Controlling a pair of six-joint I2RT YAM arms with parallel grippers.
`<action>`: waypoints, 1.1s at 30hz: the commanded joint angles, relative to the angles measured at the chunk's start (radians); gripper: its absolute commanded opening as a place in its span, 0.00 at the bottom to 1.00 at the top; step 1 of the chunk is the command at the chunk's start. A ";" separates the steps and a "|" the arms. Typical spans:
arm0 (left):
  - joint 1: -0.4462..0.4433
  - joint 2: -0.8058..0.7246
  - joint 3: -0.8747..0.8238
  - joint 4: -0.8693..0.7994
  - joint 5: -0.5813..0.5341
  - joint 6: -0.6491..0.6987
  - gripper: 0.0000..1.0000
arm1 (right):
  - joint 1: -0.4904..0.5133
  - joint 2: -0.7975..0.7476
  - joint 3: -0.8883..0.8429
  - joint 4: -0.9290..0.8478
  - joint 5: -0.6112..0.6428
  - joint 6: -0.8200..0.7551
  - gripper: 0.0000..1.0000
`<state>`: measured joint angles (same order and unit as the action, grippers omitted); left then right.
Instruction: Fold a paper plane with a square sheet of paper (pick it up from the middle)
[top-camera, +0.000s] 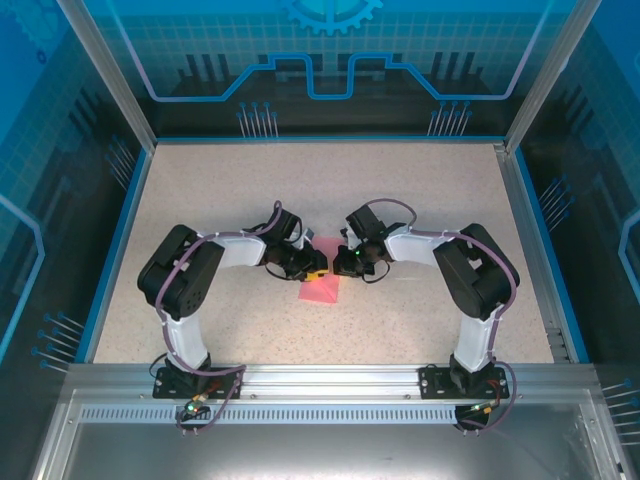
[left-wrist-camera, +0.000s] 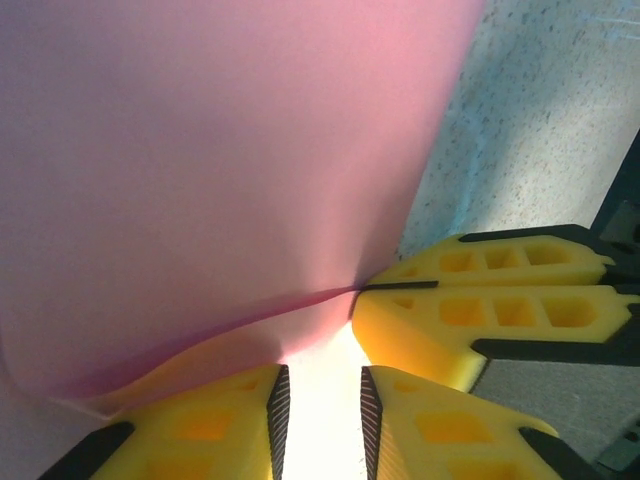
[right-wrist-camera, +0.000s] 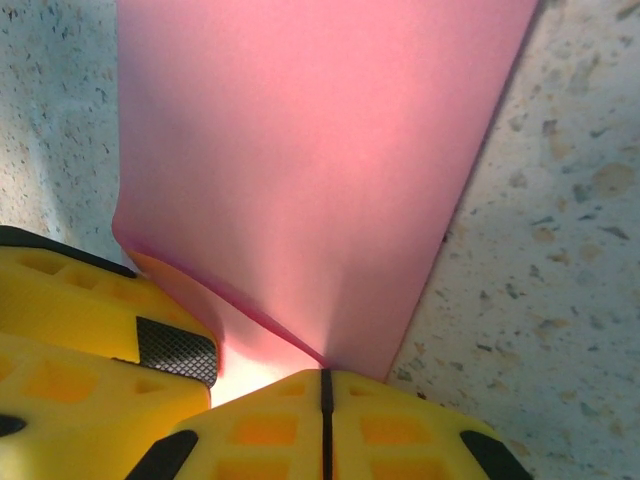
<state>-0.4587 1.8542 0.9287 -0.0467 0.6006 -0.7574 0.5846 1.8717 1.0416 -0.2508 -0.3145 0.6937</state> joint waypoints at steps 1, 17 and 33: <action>0.003 -0.054 0.003 -0.001 0.039 0.013 0.29 | 0.012 0.030 0.020 -0.011 -0.004 -0.017 0.08; -0.003 -0.014 0.007 -0.022 0.030 0.017 0.29 | 0.014 0.043 0.026 -0.015 -0.002 -0.020 0.09; -0.003 -0.009 0.007 -0.100 -0.047 0.026 0.26 | 0.014 0.039 0.031 -0.005 -0.014 -0.028 0.14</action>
<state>-0.4591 1.8336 0.9287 -0.1078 0.5720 -0.7563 0.5846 1.8854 1.0557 -0.2497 -0.3267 0.6788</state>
